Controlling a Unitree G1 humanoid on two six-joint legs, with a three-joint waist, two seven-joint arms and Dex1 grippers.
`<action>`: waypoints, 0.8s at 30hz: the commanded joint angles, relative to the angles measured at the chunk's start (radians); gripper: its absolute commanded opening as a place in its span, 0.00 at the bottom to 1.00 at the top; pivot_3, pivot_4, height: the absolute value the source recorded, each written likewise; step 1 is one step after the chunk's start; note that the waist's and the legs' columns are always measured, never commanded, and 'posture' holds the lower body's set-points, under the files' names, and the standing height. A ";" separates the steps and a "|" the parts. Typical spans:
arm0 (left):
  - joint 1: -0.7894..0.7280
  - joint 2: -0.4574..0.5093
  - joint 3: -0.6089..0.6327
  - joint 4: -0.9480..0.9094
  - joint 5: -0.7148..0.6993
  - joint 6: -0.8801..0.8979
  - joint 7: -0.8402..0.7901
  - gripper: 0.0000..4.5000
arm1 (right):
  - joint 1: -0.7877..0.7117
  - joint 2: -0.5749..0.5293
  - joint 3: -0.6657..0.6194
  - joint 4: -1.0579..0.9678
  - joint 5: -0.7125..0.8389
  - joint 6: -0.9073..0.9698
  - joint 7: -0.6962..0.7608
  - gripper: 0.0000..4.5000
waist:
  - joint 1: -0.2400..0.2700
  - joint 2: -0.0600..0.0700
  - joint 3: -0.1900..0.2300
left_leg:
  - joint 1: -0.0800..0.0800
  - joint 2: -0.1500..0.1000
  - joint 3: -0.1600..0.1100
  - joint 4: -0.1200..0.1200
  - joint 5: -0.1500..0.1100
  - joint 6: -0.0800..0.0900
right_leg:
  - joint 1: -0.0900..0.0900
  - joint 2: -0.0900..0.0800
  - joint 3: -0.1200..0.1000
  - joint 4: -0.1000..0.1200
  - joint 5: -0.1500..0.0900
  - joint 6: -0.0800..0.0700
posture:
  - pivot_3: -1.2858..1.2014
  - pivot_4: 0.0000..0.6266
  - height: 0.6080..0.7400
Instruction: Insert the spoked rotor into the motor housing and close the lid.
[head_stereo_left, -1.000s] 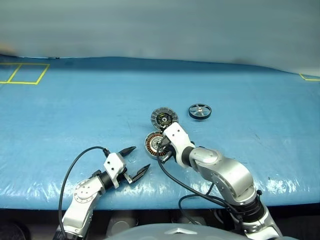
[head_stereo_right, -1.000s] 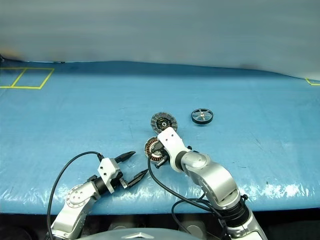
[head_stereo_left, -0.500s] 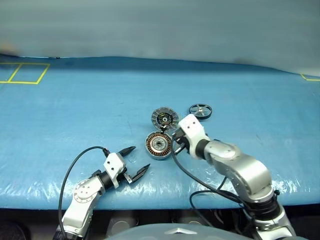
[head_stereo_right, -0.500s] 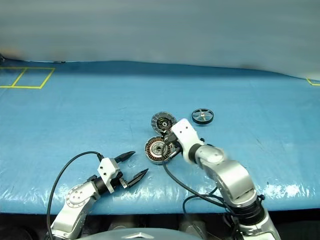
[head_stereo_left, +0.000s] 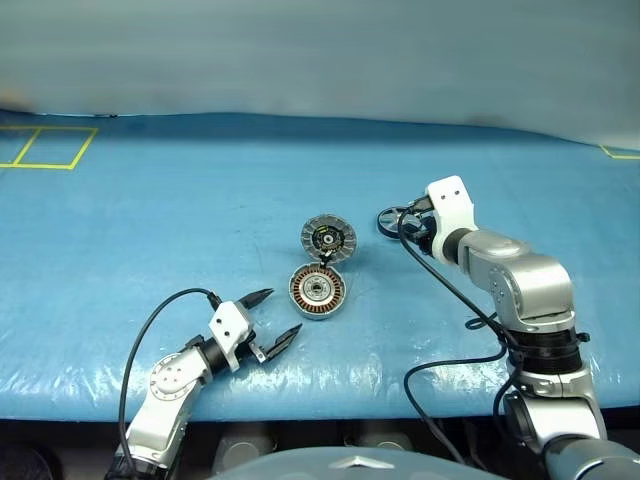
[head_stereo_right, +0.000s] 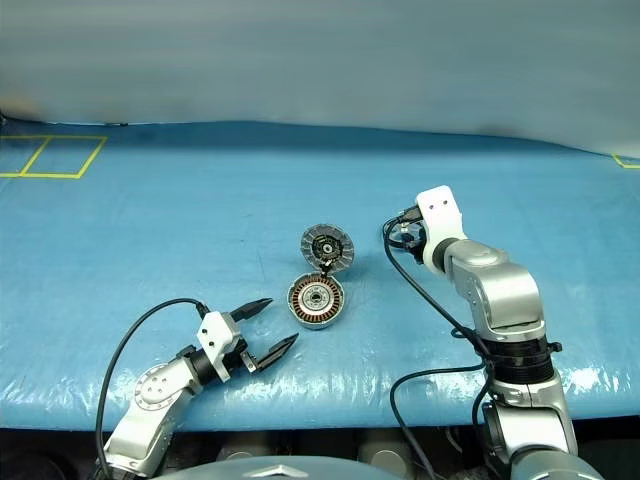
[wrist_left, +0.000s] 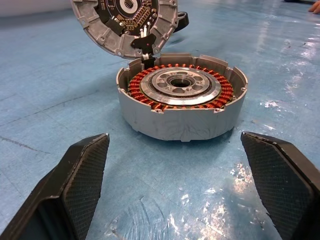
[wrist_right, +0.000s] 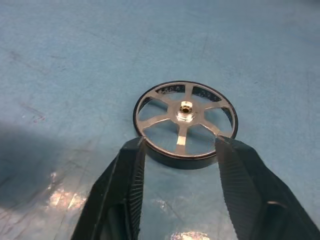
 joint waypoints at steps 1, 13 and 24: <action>0.002 -0.004 0.000 -0.005 0.003 -0.023 0.005 1.00 | -0.057 0.021 0.000 0.065 -0.034 -0.064 -0.028 0.79 | 0.000 0.001 0.000 | 0.000 0.000 0.000 0.000 0.000 0.000 | 0.000 0.000 0.000 0.000 0.000 0.000 | 0.52 0.24 1.00; 0.004 -0.008 0.003 -0.004 0.005 -0.023 0.016 1.00 | -0.167 0.106 0.036 0.344 -0.115 -0.212 -0.073 1.00 | -0.002 0.002 0.001 | 0.000 0.000 0.001 0.000 0.000 0.000 | 0.000 0.000 0.001 0.000 0.001 0.001 | 0.52 0.24 1.00; 0.018 -0.007 0.002 -0.010 0.005 -0.024 0.027 1.00 | -0.152 0.148 -0.020 0.414 -0.113 -0.209 -0.101 1.00 | -0.002 0.003 0.002 | 0.000 0.000 0.001 0.000 0.000 0.000 | 0.000 0.000 0.001 0.000 0.001 0.001 | 0.52 0.24 1.00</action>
